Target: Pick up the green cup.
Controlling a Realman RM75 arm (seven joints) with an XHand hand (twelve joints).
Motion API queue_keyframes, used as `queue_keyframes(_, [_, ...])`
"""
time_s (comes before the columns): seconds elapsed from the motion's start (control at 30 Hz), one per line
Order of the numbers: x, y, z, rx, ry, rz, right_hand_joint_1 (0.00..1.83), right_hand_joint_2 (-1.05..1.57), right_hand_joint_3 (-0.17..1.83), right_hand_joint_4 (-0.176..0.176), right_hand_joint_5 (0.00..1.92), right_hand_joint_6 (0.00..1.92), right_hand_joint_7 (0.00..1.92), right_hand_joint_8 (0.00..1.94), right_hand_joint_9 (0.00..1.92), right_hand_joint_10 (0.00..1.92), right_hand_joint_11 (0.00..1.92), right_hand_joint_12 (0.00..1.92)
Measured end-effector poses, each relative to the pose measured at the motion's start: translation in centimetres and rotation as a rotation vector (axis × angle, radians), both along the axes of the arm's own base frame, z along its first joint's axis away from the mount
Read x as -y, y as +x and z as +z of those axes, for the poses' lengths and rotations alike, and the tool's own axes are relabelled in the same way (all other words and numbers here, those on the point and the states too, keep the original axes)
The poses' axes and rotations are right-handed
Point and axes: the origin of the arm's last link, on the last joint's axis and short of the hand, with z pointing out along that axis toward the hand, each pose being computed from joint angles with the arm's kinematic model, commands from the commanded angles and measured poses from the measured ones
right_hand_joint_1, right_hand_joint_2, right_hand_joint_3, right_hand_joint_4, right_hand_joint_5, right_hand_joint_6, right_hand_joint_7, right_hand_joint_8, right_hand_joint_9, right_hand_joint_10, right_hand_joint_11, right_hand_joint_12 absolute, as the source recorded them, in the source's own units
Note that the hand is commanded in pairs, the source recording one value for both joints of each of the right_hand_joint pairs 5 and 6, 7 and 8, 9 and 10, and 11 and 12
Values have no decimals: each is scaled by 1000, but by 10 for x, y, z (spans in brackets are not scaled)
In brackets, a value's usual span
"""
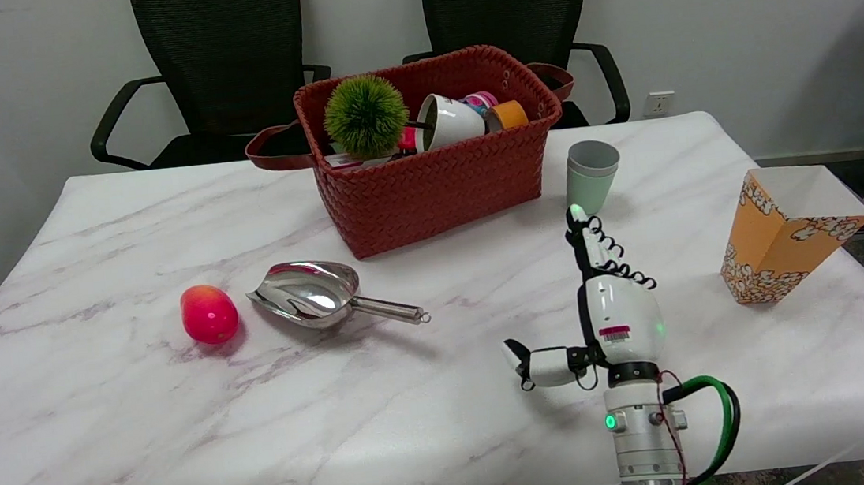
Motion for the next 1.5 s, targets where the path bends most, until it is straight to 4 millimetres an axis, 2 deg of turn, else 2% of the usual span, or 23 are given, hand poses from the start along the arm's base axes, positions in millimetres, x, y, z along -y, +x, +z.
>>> queue_keyframes(0.1, [2,1,2,47,0,18,1072,125,589,0,54,54,347,347,433,433,478,478])
queue_keyframes(0.5, [15,6,16,222,-6,102,1050,187,508,0,0,0,349,349,446,446,490,490])
queue_keyframes(0.7, [25,6,26,306,0,136,1035,227,504,0,0,0,337,337,432,432,407,407])
queue_keyframes(0.93, [38,7,39,378,0,165,1034,236,488,0,0,0,337,337,446,446,411,411])
queue_keyframes(0.97, [40,8,42,387,-2,169,1032,234,493,0,0,0,341,341,447,447,342,342])
queue_keyframes(1.0, [42,8,44,394,-3,173,1022,225,518,0,0,0,340,340,437,437,259,259])
queue_keyframes(1.27, [59,9,62,463,-11,203,999,212,544,0,0,0,282,282,303,303,175,175])
queue_keyframes(1.4, [70,5,72,511,-13,223,995,219,492,0,0,0,113,113,165,165,134,134])
queue_keyframes(1.43, [72,5,74,520,-13,227,994,216,463,0,0,0,8,8,117,117,94,94])
queue_keyframes(1.5, [78,3,79,543,-14,238,993,215,445,0,0,0,0,0,90,90,74,74])
